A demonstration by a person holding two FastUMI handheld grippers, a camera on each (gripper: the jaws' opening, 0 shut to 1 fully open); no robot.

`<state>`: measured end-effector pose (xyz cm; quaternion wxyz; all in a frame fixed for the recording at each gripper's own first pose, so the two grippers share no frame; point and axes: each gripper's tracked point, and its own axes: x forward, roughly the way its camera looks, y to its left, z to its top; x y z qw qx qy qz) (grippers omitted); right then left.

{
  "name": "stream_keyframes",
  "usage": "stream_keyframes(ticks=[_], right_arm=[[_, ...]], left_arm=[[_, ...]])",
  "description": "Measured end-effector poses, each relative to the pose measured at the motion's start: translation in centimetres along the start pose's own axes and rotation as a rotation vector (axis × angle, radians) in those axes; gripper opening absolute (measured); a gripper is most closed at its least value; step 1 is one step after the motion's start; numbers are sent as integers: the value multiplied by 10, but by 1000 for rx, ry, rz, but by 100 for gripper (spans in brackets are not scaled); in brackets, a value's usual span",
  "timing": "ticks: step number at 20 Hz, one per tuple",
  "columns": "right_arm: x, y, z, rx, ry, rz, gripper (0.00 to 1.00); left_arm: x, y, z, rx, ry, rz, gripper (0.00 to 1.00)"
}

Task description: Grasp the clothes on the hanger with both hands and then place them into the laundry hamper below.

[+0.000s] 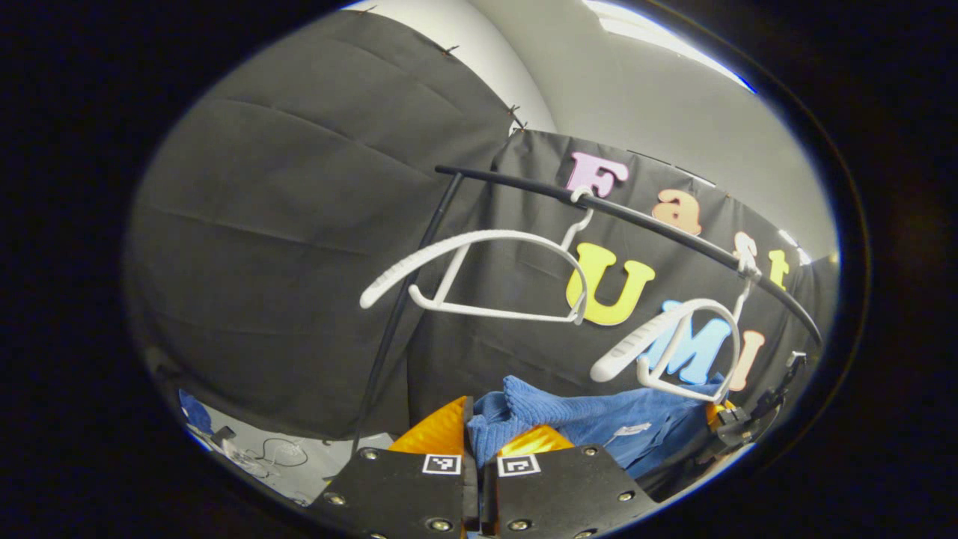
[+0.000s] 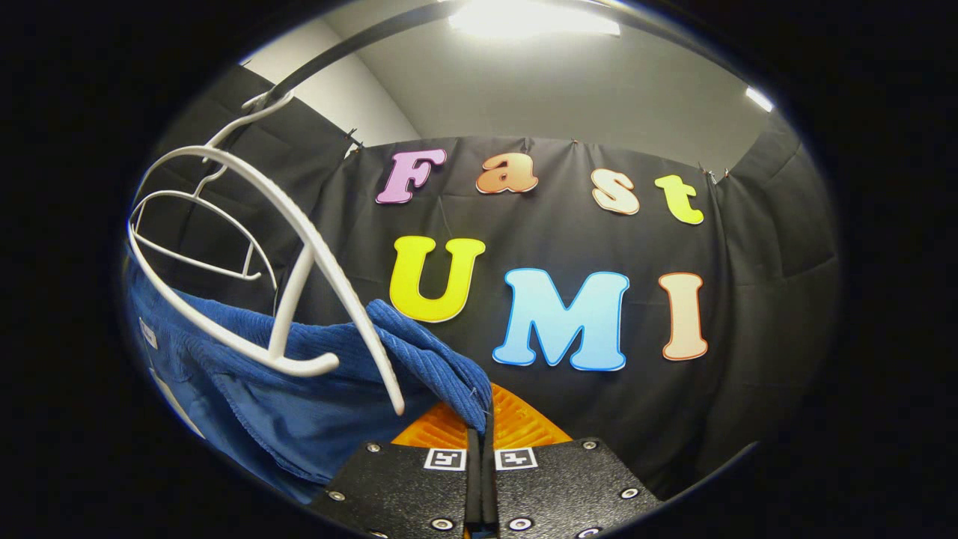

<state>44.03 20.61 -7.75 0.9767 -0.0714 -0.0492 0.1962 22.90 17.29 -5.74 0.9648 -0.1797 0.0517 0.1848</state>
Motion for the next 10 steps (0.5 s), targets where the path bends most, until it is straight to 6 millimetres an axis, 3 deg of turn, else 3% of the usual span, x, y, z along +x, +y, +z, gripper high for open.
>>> stream_keyframes(ticks=[5, 10], right_arm=[[-4, -2, -29, 10, 68, 9, 0], [-41, 1, -42, 13, 107, 28, 0]], left_arm=[[0, 2, -33, 42, 62, 28, 3], [-31, 12, -55, 60, 89, 37, 3]])
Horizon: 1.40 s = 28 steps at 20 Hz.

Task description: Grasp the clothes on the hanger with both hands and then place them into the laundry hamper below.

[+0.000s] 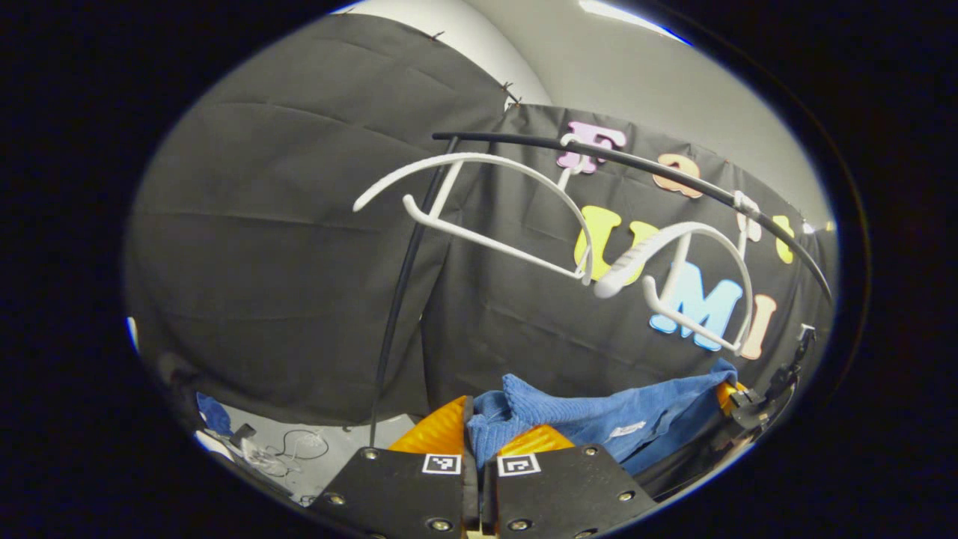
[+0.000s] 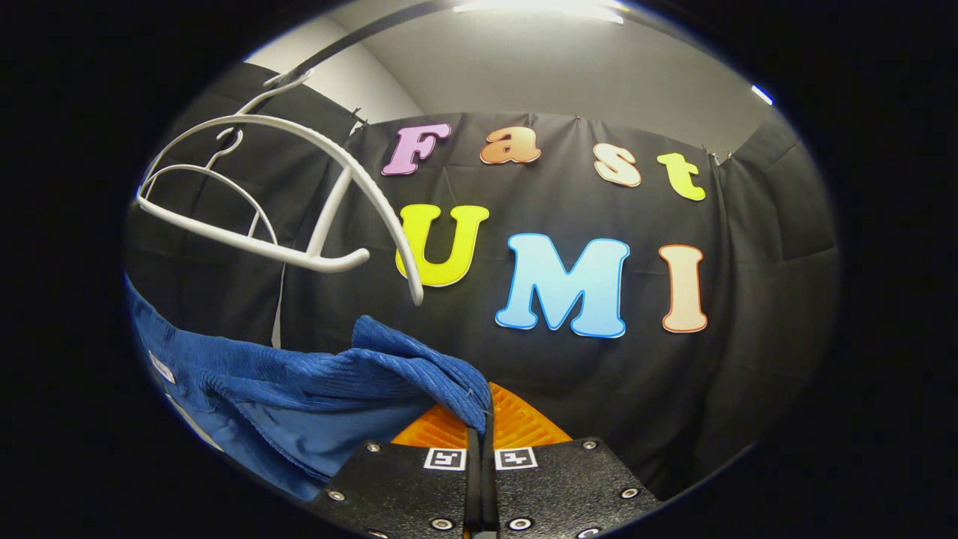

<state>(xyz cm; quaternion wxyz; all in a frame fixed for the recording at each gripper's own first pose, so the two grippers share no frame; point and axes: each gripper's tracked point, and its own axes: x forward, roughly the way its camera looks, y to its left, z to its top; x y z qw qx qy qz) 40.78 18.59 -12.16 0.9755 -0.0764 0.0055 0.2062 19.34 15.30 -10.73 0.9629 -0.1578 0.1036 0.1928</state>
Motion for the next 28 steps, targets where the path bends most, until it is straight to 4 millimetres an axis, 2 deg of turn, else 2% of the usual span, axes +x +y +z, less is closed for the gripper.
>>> stream_keyframes(ticks=[8, 12, 18, 21, 22, 24, 28], right_arm=[[-48, 5, -15, 51, 79, 40, 0], [-93, 17, -29, 60, 146, 49, 0], [-178, 37, -52, 110, 271, -9, 0], [-203, 49, -60, 88, 322, -24, 0], [-214, 60, -61, 83, 329, -31, 0], [-232, 68, -55, 83, 333, -48, 0], [-273, 94, -50, 83, 346, -75, 0]], left_arm=[[-35, 17, -26, 18, 33, 11, 3], [-58, 29, -42, 34, 75, -10, 3], [-90, 49, -67, 139, 166, -97, 3], [-107, 69, -69, 149, 209, -149, 2], [-110, 76, -71, 152, 221, -166, 3], [-115, 83, -79, 142, 238, -188, 3], [-110, 75, -92, 139, 265, -262, 3]])
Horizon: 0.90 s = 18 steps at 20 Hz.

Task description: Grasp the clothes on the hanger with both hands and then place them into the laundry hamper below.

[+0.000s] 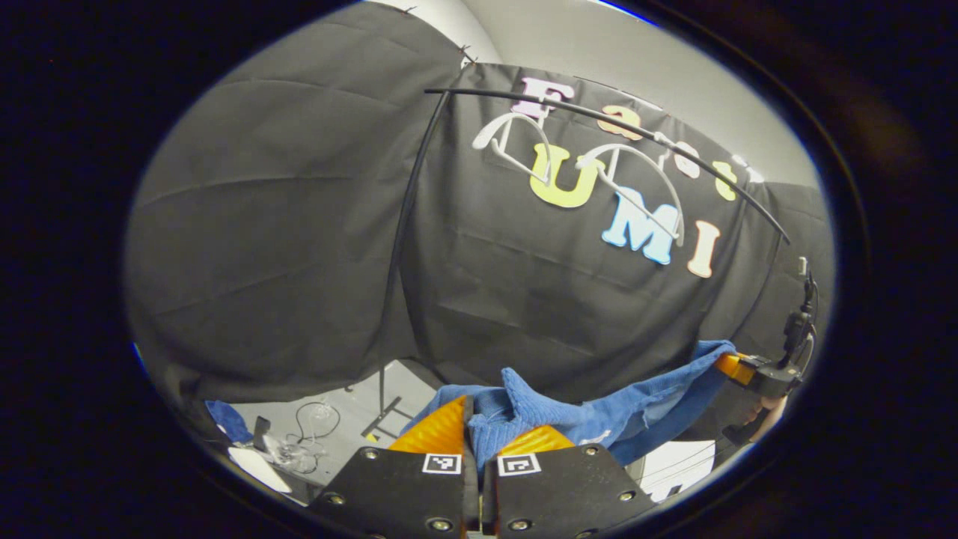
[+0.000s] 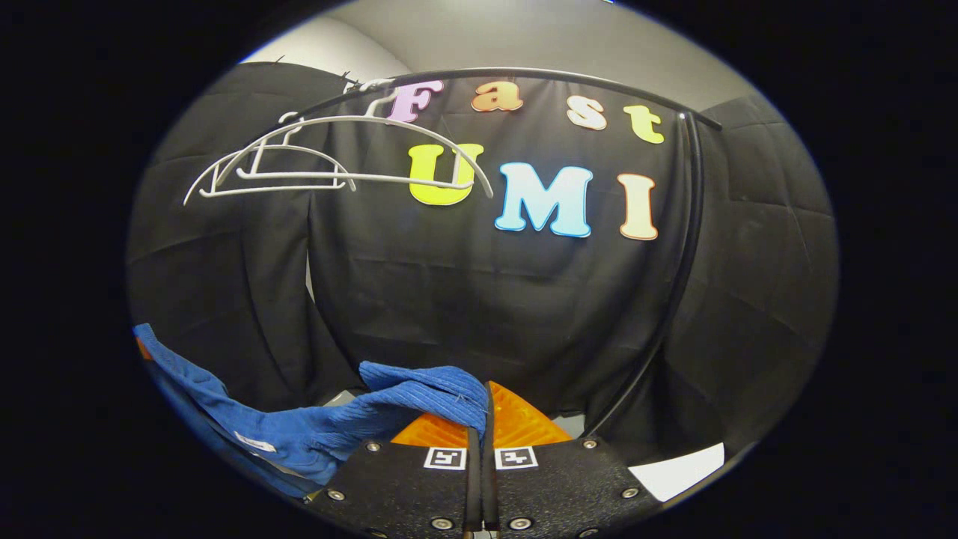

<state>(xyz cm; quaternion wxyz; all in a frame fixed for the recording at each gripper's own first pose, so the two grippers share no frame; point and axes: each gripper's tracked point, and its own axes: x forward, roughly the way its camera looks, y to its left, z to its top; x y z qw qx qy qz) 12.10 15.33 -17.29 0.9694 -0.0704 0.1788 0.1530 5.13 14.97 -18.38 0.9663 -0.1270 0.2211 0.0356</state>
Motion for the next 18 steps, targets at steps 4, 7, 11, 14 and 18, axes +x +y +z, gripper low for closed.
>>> stream_keyframes(ticks=[4, 7, 11, 14, 18], right_arm=[[-34, 22, -9, 9, 41, -19, 0], [-54, 43, -8, 35, 64, -26, 0], [-70, 81, -19, 47, 82, 18, 0], [-79, 101, -31, 86, 98, 43, 0], [-81, 111, -31, 109, 82, 52, 0]], left_arm=[[5, -14, -5, 105, 33, -130, 2], [5, -30, -8, 141, 56, -236, 3], [13, -66, -7, 183, 70, -354, 3], [15, -88, 2, 205, 73, -390, 3], [24, -117, 7, 179, 76, -457, 3]])
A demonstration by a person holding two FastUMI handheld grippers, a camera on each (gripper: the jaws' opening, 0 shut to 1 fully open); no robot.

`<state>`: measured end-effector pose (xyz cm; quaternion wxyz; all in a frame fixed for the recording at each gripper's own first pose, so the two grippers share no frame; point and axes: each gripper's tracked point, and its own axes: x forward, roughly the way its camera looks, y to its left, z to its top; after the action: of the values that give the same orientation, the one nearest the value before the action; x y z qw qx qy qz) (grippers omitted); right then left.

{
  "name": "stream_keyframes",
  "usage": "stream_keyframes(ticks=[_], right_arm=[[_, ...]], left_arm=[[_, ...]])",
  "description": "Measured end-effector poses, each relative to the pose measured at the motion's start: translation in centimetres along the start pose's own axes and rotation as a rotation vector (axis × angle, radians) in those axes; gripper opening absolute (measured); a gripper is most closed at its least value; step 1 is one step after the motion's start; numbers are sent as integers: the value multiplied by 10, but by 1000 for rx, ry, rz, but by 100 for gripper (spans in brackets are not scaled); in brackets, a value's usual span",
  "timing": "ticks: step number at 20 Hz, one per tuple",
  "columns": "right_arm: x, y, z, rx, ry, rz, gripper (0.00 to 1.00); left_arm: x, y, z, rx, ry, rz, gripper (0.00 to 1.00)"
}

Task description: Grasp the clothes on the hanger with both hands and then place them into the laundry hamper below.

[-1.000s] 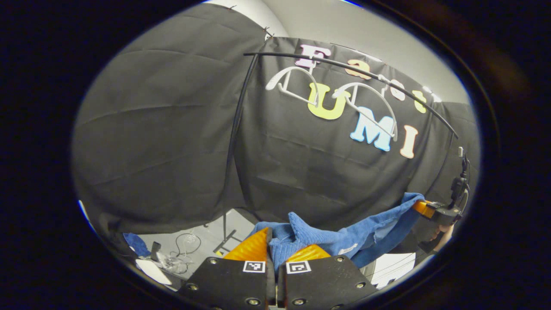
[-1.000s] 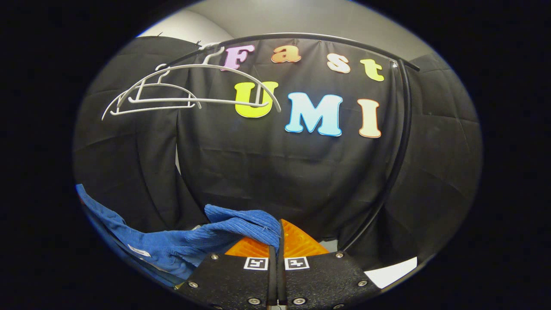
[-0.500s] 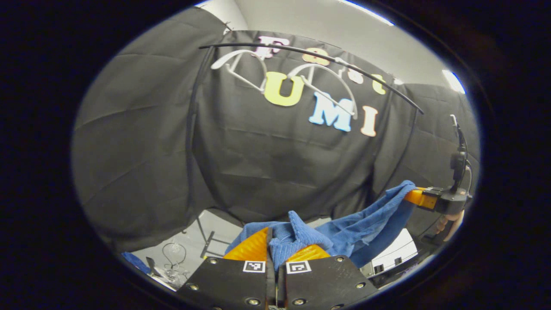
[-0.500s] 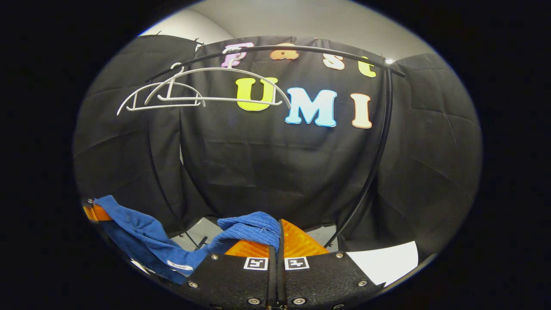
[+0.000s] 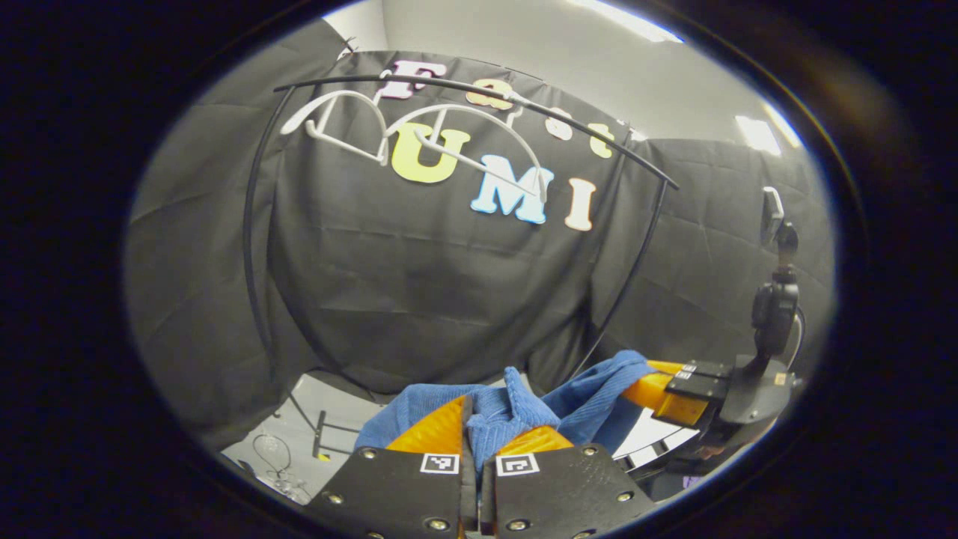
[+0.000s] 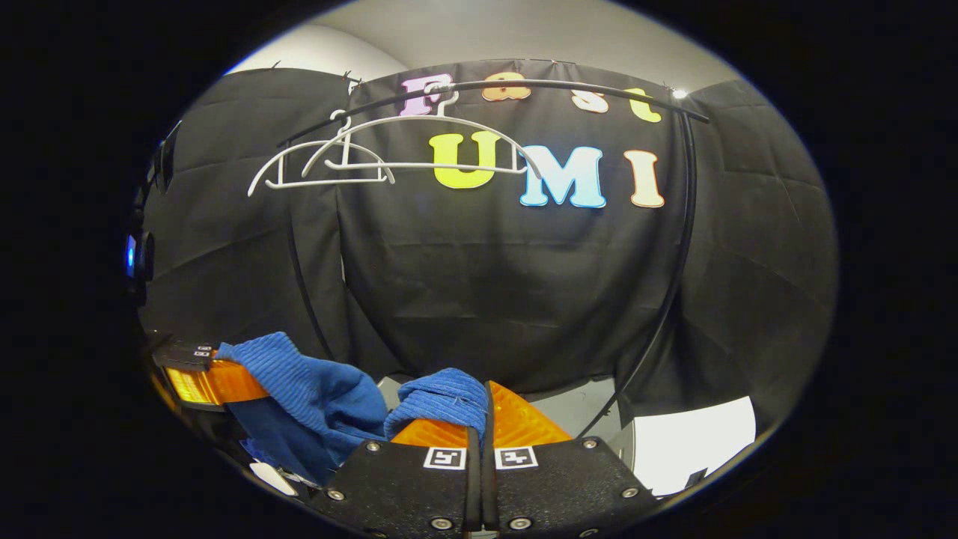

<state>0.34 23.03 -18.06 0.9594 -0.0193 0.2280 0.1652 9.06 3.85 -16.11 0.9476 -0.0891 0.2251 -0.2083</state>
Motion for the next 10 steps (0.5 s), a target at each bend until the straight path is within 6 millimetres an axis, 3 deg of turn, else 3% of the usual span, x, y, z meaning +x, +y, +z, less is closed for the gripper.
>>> stream_keyframes(ticks=[5, 10], right_arm=[[13, -2, -32, 18, 75, -12, 0], [37, -5, -65, 74, 198, -18, 0]], left_arm=[[24, 9, -19, -28, 77, 22, 3], [50, 37, -51, -39, 152, 98, 1]])
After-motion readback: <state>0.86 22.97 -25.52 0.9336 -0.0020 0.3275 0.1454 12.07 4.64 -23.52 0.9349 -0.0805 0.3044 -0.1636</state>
